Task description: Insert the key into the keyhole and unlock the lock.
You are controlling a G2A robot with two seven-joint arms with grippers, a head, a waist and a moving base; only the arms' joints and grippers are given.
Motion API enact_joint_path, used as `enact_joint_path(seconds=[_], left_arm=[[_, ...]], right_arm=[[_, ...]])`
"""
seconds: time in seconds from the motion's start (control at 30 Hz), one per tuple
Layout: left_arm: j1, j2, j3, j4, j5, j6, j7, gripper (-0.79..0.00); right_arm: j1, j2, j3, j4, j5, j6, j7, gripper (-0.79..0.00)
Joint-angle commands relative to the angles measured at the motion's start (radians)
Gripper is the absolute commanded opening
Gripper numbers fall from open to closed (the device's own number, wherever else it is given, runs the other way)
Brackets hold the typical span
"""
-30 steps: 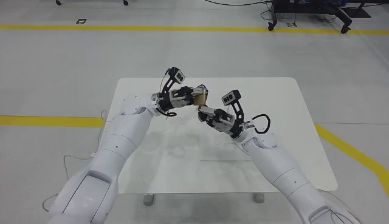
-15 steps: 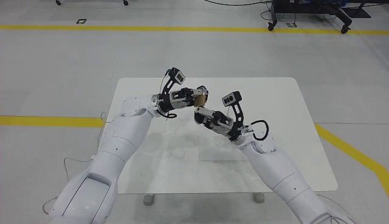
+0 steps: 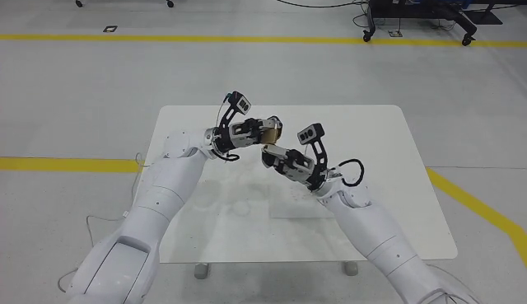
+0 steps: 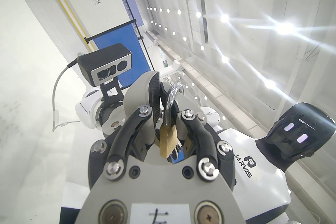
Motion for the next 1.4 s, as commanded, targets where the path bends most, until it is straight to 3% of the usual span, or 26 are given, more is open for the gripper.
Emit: enact_joint_path(seconds=[0.0, 0.3, 0.57, 0.6, 0.63, 0.67, 0.8, 0.97, 1.1, 1.23, 1.37], left_arm=[[0.001, 0.002, -0.003, -0.005, 0.003, -0.002, 0.002, -0.785], [0.01, 0.007, -0.003, -0.04, 0.048, -0.033, 0.033, -0.785], [0.022, 0.015, -0.002, -0.07, 0.08, -0.061, 0.061, -0.785], [0.023, 0.016, -0.003, -0.067, 0.083, -0.063, 0.063, -0.785], [0.022, 0.018, -0.005, -0.06, 0.088, -0.067, 0.067, -0.785], [0.021, 0.019, -0.006, -0.056, 0.092, -0.073, 0.073, -0.785], [0.01, 0.026, -0.014, -0.04, 0.149, -0.109, 0.109, -0.785], [-0.009, 0.039, 0.0, -0.041, 0.336, -0.111, 0.189, -0.785], [-0.019, 0.039, 0.068, -0.072, 0.55, 0.042, 0.263, -0.785], [-0.029, 0.026, 0.167, -0.095, 0.723, 0.23, 0.28, -0.785], [-0.052, 0.0, 0.269, -0.086, 0.837, 0.432, 0.257, -0.785]], right_arm=[[0.003, -0.003, 0.002, 0.014, 0.083, 0.055, 0.062, -0.785], [0.039, -0.025, 0.002, 0.11, 0.286, 0.207, 0.237, -0.785], [0.058, -0.032, 0.014, 0.154, 0.25, 0.185, 0.294, -0.785], [0.061, -0.029, 0.019, 0.156, 0.206, 0.156, 0.3, -0.539], [0.062, -0.026, 0.026, 0.153, 0.163, 0.119, 0.296, -0.157], [0.06, -0.021, 0.036, 0.149, 0.11, 0.076, 0.286, 0.0], [0.013, 0.01, 0.117, 0.095, -0.111, -0.077, 0.214, 0.0], [-0.134, 0.063, 0.288, -0.091, -0.349, -0.153, 0.109, 0.0], [-0.315, 0.098, 0.492, -0.288, -0.545, -0.196, -0.077, 0.0], [-0.489, 0.112, 0.651, -0.469, -0.588, -0.203, -0.221, 0.0], [-0.511, 0.113, 0.671, -0.49, -0.592, -0.206, -0.239, 0.0]])
